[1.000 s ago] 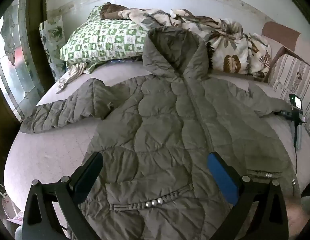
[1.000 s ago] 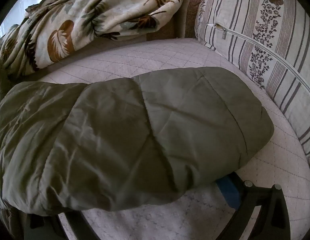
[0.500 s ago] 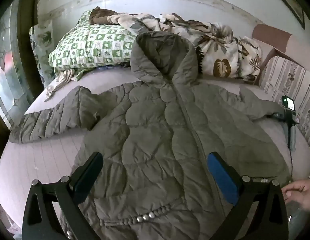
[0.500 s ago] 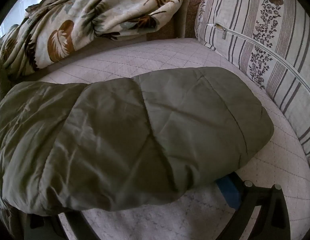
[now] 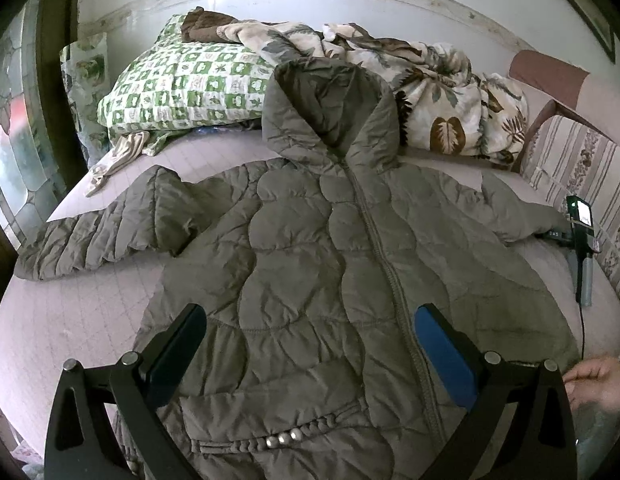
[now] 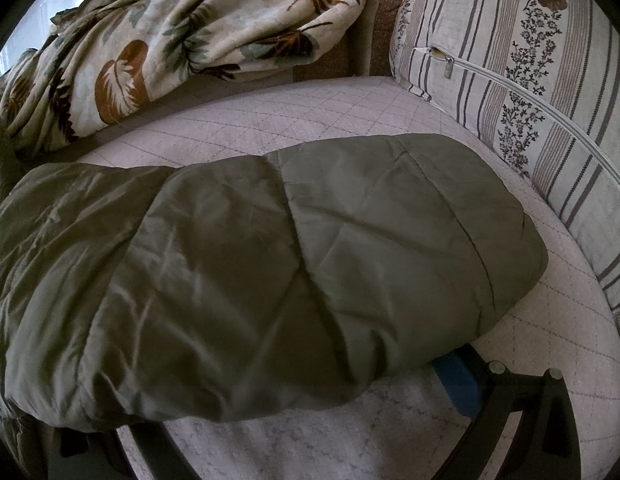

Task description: Fold large clothes

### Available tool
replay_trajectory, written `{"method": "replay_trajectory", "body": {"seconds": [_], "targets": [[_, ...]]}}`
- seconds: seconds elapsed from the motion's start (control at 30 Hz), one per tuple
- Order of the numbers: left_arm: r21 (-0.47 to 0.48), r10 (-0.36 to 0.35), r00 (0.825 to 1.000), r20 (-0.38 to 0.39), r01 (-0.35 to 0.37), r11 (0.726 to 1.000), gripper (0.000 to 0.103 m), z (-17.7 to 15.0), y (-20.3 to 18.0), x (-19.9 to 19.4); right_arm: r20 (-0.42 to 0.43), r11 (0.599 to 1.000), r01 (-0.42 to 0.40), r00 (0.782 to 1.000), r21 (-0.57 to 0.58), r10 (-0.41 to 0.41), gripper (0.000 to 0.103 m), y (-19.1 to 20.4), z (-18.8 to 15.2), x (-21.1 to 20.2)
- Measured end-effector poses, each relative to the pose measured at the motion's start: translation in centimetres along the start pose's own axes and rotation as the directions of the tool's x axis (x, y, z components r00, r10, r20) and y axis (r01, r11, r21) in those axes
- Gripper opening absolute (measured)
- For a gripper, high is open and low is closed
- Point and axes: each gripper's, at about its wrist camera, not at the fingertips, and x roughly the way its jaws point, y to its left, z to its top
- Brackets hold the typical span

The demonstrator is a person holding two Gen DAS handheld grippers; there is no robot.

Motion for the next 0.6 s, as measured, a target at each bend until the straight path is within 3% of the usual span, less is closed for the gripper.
{"method": "replay_trajectory", "body": {"seconds": [0.6], "targets": [[-0.031,0.07,0.997,-0.023,-0.07,0.997,0.103,0.5,0.1,2.3,0.0,1.0,0.0,1.0,0.0,0.0,0.103,0.0,0.0,0.0]]}}
